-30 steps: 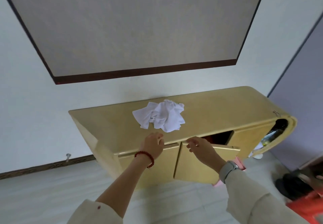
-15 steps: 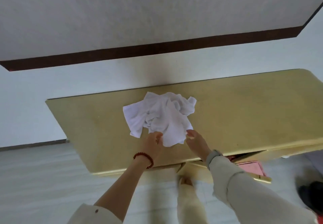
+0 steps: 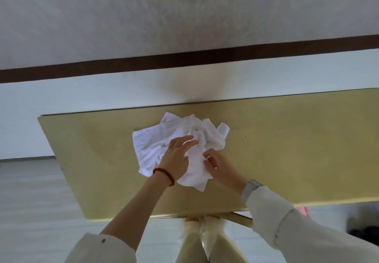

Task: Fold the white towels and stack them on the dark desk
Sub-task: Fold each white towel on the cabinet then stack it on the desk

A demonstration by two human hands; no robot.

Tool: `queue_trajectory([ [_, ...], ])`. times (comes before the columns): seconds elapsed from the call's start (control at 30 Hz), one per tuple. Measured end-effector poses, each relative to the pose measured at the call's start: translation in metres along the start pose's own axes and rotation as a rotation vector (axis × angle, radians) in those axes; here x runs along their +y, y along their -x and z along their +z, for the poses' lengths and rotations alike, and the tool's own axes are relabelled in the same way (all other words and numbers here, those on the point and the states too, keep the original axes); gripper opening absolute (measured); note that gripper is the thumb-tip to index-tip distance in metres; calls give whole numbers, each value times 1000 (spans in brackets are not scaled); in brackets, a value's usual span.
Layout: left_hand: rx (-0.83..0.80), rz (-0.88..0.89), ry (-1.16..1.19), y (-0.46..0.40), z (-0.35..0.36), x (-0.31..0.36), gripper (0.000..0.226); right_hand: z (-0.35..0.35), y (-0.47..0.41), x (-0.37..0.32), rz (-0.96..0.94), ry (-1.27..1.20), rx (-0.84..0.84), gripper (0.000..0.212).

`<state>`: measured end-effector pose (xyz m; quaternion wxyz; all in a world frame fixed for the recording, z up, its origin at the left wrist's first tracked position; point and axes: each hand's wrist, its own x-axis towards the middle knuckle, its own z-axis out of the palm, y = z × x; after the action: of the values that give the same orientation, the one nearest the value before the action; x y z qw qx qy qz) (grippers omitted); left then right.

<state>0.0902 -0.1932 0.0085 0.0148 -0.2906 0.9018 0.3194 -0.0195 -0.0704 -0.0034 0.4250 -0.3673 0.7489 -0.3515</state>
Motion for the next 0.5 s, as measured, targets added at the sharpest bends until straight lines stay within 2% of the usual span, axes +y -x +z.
queue_trajectory([
  [0.07, -21, 104, -13, -17, -19, 11, 64, -30, -1, -20, -46, 44, -39, 16],
  [0.13, -95, 147, 20, -33, -40, 31, 57, -60, 2, -44, -83, 73, -28, 24],
  [0.2, -158, 167, 26, -44, -60, 56, 33, -89, 8, -69, -123, 80, 22, 28],
  [0.27, -139, 222, 23, -51, -77, 79, 4, -116, 18, -93, -149, 123, 96, 25],
  [0.4, -12, 370, 90, -67, -98, 116, 16, -168, 48, -119, -177, 149, 296, 22],
  [0.5, 11, 480, 103, -84, -102, 147, 12, -205, 83, -119, -150, 94, 457, 21],
])
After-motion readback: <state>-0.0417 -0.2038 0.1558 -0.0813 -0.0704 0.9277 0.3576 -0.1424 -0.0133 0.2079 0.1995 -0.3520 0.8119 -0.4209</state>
